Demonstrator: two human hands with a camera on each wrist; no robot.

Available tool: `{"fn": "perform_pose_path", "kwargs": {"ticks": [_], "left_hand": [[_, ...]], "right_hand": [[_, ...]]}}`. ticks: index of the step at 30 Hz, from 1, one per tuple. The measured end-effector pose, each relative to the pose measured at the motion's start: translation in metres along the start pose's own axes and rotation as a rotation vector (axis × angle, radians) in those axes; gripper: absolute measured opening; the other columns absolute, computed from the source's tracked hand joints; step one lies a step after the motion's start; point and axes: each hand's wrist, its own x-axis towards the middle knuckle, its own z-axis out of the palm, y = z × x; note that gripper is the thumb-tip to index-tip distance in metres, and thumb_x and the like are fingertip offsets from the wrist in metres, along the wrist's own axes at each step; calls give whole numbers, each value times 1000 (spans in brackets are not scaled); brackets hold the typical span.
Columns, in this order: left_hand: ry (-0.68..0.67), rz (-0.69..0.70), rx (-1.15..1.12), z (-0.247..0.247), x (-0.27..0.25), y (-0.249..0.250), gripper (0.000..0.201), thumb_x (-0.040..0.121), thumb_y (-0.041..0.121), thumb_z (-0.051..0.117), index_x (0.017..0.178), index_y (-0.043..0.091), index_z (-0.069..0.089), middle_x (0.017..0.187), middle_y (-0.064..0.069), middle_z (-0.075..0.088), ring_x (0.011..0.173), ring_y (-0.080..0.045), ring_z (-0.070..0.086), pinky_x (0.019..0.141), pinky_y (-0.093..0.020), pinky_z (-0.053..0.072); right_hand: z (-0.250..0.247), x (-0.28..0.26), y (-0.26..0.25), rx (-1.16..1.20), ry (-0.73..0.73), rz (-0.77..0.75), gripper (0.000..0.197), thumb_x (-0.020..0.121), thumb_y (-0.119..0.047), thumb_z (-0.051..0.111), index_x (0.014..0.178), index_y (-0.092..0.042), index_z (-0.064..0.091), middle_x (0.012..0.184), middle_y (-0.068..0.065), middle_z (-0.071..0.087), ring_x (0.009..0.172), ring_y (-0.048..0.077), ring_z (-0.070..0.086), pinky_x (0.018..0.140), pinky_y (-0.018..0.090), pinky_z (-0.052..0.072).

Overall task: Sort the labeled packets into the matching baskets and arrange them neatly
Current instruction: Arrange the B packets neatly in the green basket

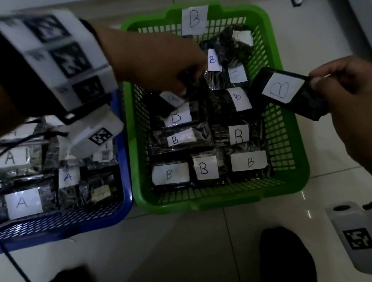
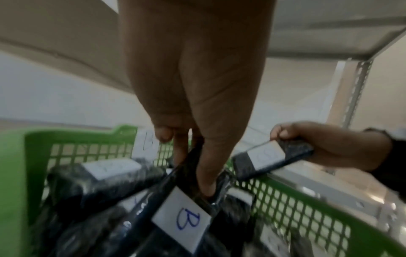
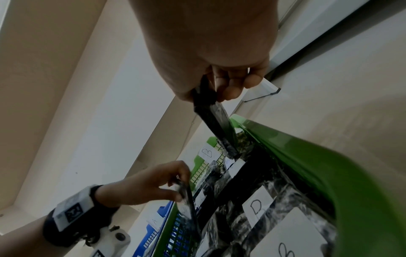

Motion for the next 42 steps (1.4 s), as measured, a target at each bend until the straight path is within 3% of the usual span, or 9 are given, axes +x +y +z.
{"fn": "perform_pose_path", "kwargs": {"ticks": [5,10,17,21,26,30,34,37,42], "left_hand": [[132,-186,-325,-9,-31,-15,46,92,23,52,133,35,36,97,0,62,67,-19,56,60,-27,41],[203,-305,-339,30,-38,-16,18,88,18,61,105,22,63,94,7,60,78,-6,52,60,-14,33],[364,-390,-394,39,-34,-13,20,95,23,48,109,16,61,95,6,53,85,-10,51,56,-19,34],[349,-401,-466,37,-30,-17,21,94,16,50,105,18,68,102,5,62,58,6,50,49,-4,34],[265,-320,-520,35,-31,-23,18,92,18,57,105,28,64,102,9,60,80,1,53,64,-11,37],[176,-243,-472,43,-29,-20,24,88,16,62,110,26,61,103,6,58,94,-10,54,79,-25,40],[198,-169,-256,62,-29,-18,34,83,15,66,117,18,58,109,-3,54,93,-16,50,77,-26,39],[208,-15,116,72,-29,-17,39,79,20,66,117,15,60,109,-11,59,96,-31,56,76,-39,47],[-24,-3,108,69,-25,-8,43,92,33,51,133,23,47,124,-3,52,99,-24,59,71,-30,45]], "right_hand": [[2,0,1,0,22,-4,7,78,-35,53,77,-39,59,76,-6,63,67,11,58,61,34,49],[4,-1,0,9,20,-5,7,75,-40,52,77,-40,59,79,-5,65,70,14,59,60,34,49],[6,-2,-1,-7,16,-5,9,80,-31,54,79,-36,60,76,-4,63,66,12,57,59,30,48],[6,-1,0,-11,23,0,16,80,-32,53,92,-27,62,73,-8,63,62,6,57,57,23,48],[6,-3,-1,-36,24,12,13,82,-27,53,90,-23,62,70,-2,64,58,16,56,64,41,50],[7,-3,2,-51,0,14,10,85,-24,53,91,-22,61,70,0,65,55,14,57,65,41,50],[8,-1,6,-10,-41,49,9,89,-19,55,98,-21,57,62,-3,65,52,6,55,61,29,45],[8,1,5,43,-93,86,14,89,-14,55,102,-21,54,63,-3,67,54,7,58,61,28,46],[-1,4,4,135,-418,224,37,79,-12,70,105,-26,48,72,12,70,65,33,67,65,40,55]]}}
